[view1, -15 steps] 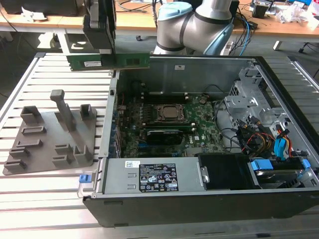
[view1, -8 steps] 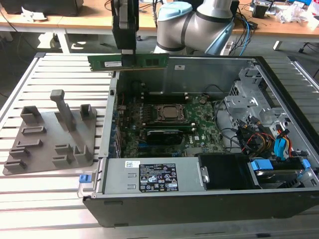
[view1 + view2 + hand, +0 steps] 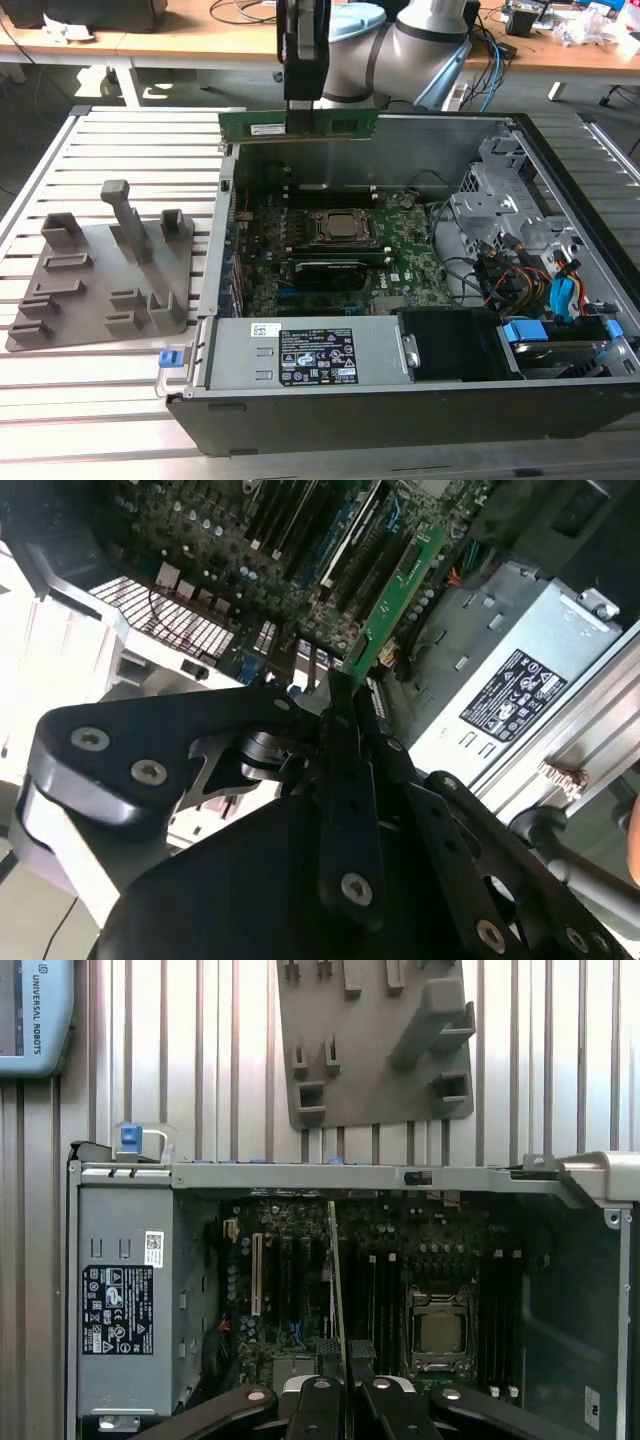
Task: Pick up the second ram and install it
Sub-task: 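Pick up the second ram and move it above second insertion slot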
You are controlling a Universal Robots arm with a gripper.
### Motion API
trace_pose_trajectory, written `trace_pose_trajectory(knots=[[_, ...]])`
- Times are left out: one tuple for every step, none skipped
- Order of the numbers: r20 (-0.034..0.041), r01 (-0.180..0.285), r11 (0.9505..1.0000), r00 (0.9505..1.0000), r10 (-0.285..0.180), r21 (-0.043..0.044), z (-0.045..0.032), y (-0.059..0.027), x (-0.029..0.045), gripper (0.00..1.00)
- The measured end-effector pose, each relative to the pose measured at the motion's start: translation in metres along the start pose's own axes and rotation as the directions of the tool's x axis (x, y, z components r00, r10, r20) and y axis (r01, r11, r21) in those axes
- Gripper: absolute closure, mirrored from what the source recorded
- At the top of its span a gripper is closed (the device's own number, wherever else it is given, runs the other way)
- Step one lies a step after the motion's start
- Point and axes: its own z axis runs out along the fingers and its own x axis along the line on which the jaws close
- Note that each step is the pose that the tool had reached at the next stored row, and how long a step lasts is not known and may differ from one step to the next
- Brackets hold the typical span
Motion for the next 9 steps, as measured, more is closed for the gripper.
trace_pose_trajectory(knots=[[0.0000,0.000,1.0000,1.0000,0.000,0.0001,0.0001,-0.0024,0.0000,0.86],[-0.0001,0.000,1.0000,1.0000,0.000,0.0000,0.0000,-0.0074,0.0000,0.86],[-0.0001,0.000,1.0000,1.0000,0.000,0.0001,0.0001,-0.0107,0.0001,0.86],[-0.0001,0.000,1.0000,1.0000,0.000,0.0001,0.0001,-0.0154,0.0001,0.86],[-0.0001,0.000,1.0000,1.0000,0.000,0.0000,0.0001,-0.0190,0.0001,0.86],[-0.0002,0.000,1.0000,1.0000,0.000,0.0000,0.0001,-0.0221,0.0001,0.86],[-0.0001,0.000,1.0000,1.0000,0.000,0.0001,0.0001,-0.0247,0.0001,0.86],[-0.0001,0.000,1.0000,1.0000,0.000,0.0001,0.0001,-0.0306,0.0001,0.86],[-0.0003,0.000,1.0000,1.0000,0.000,0.0000,0.0001,-0.0353,0.0001,0.86]])
